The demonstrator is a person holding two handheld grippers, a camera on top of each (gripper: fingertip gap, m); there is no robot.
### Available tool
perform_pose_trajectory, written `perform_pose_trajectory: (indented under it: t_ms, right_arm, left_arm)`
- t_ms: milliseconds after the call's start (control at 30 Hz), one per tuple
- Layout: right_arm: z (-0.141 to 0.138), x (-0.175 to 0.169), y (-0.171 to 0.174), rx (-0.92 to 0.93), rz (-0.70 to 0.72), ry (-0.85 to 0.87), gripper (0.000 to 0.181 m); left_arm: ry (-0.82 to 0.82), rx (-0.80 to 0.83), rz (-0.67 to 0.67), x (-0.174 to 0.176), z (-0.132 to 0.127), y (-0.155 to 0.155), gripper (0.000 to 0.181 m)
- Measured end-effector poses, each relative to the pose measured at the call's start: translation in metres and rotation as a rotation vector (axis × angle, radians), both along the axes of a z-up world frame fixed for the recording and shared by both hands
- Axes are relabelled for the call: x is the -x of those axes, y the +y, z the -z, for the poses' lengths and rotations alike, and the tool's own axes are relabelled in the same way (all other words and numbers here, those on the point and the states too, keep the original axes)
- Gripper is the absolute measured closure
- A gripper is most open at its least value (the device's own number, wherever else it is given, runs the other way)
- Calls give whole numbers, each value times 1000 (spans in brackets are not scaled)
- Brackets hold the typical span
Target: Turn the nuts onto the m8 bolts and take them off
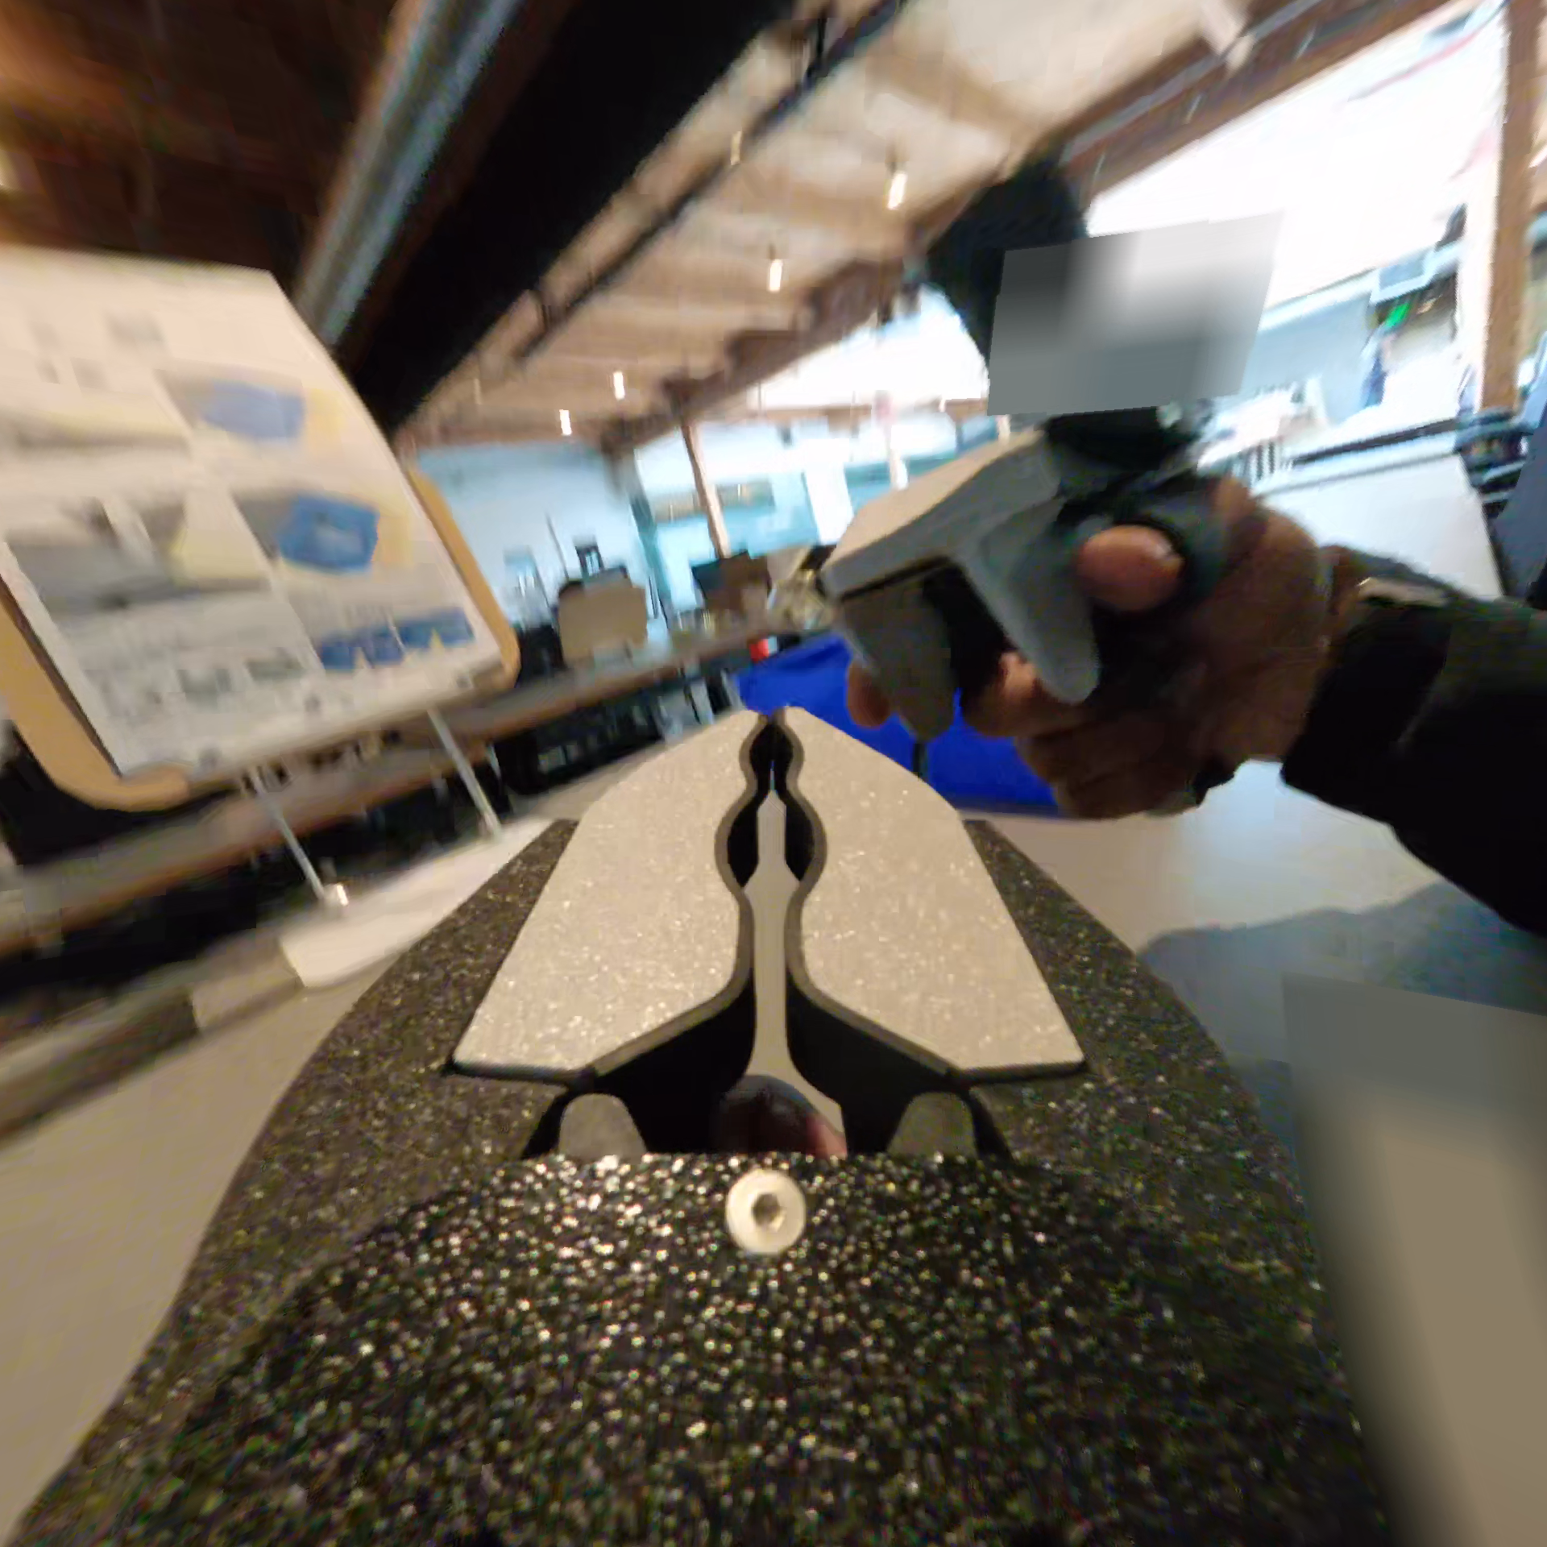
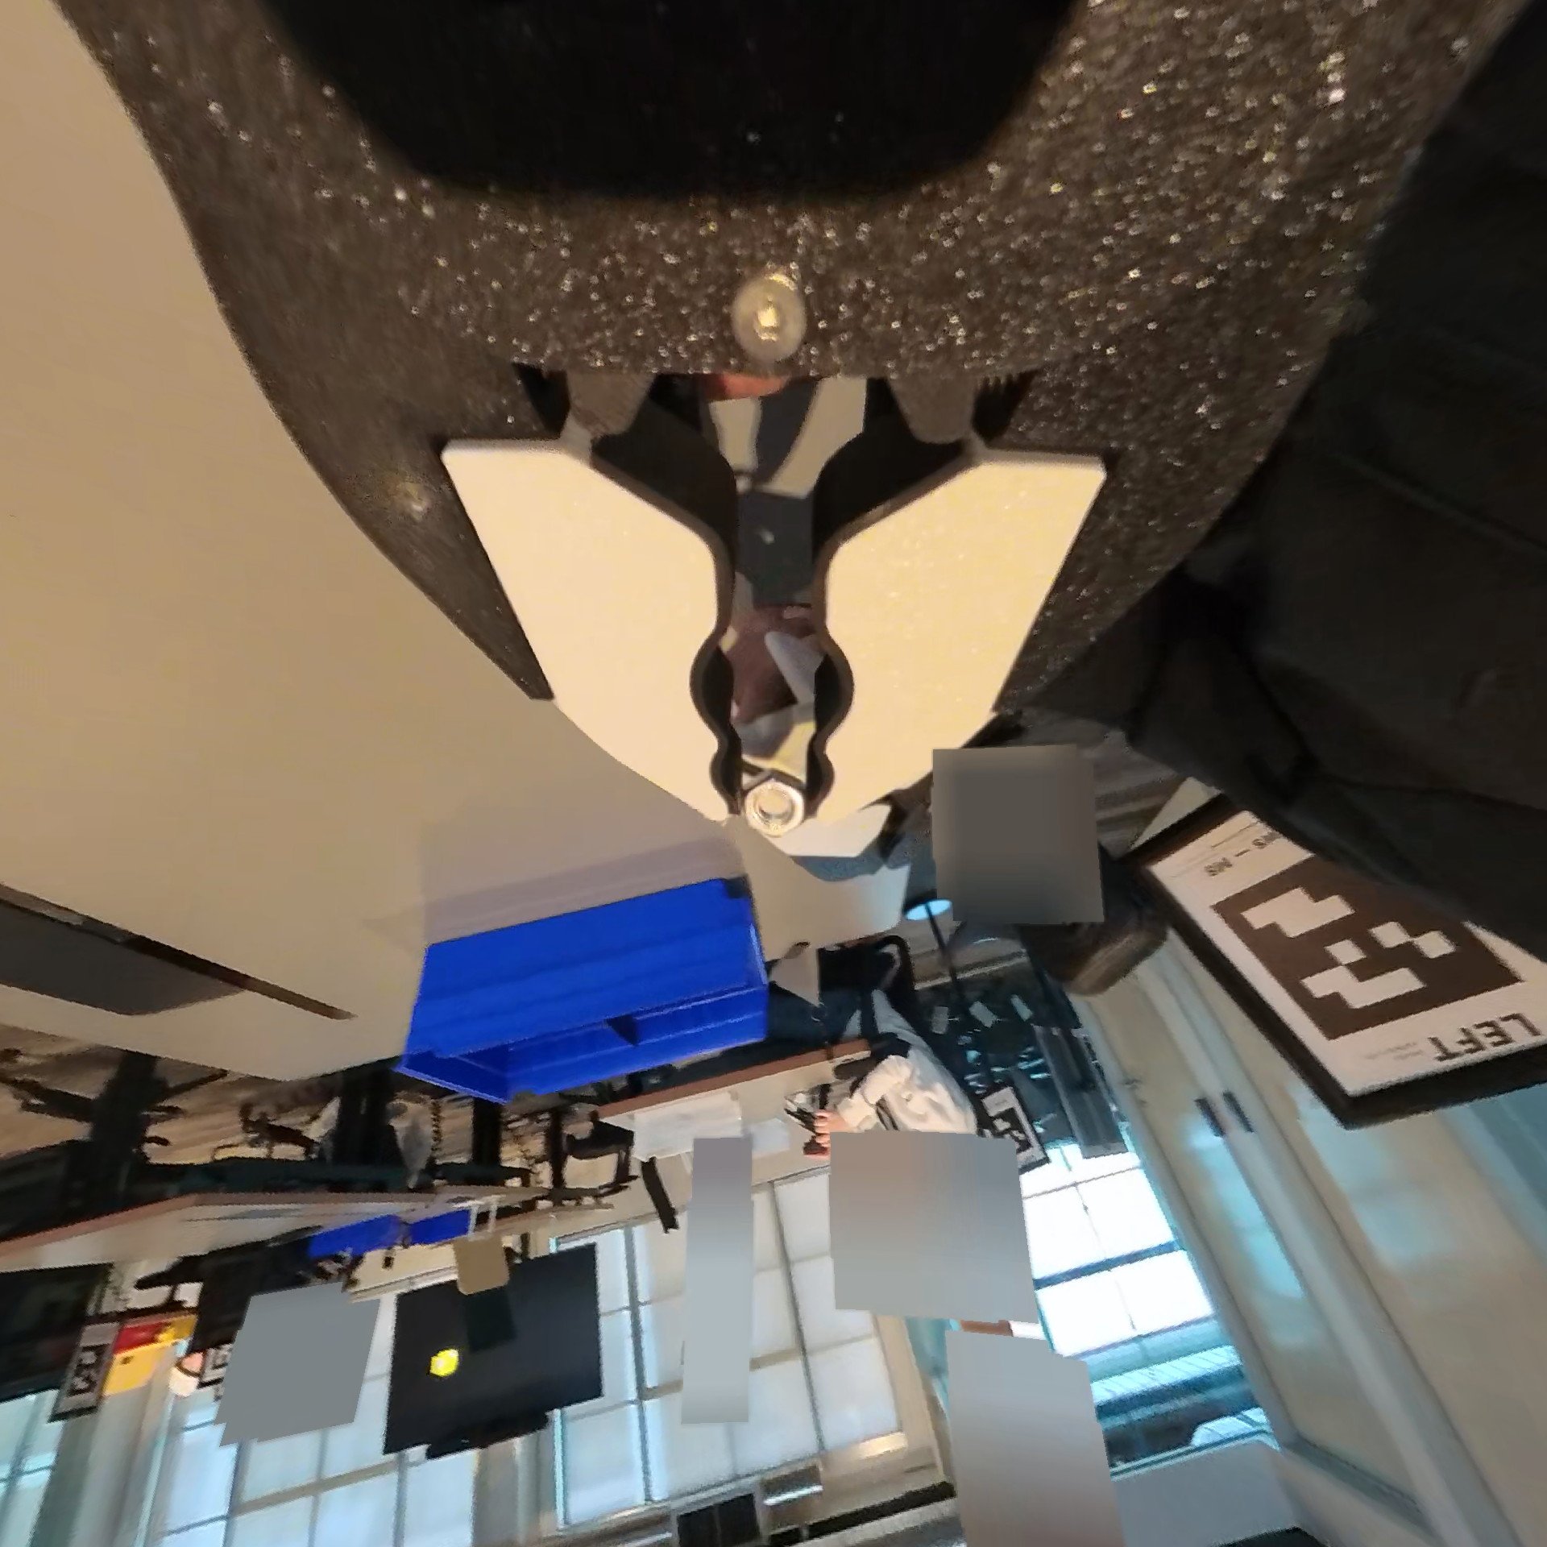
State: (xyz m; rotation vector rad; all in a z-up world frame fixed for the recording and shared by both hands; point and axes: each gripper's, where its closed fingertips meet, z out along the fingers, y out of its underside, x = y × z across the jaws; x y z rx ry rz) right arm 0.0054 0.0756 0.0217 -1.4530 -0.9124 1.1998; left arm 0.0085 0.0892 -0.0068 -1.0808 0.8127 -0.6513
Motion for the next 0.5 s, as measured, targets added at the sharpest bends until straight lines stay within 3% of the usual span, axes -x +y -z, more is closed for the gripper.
perform_pose_trajectory:
  t_ms: [100,367,500]
  right_arm:
    - [15,-10,22,31,88,-22,167]
    - [46,-37,62,118,250,-40,167]
    - [62,-41,68,142,279,-111,167]
  left_arm:
    - [57,195,-45,2,28,23,181]
    - [-23,346,-133,42,35,58,181]
    - [87,455,-91,60,56,70,163]
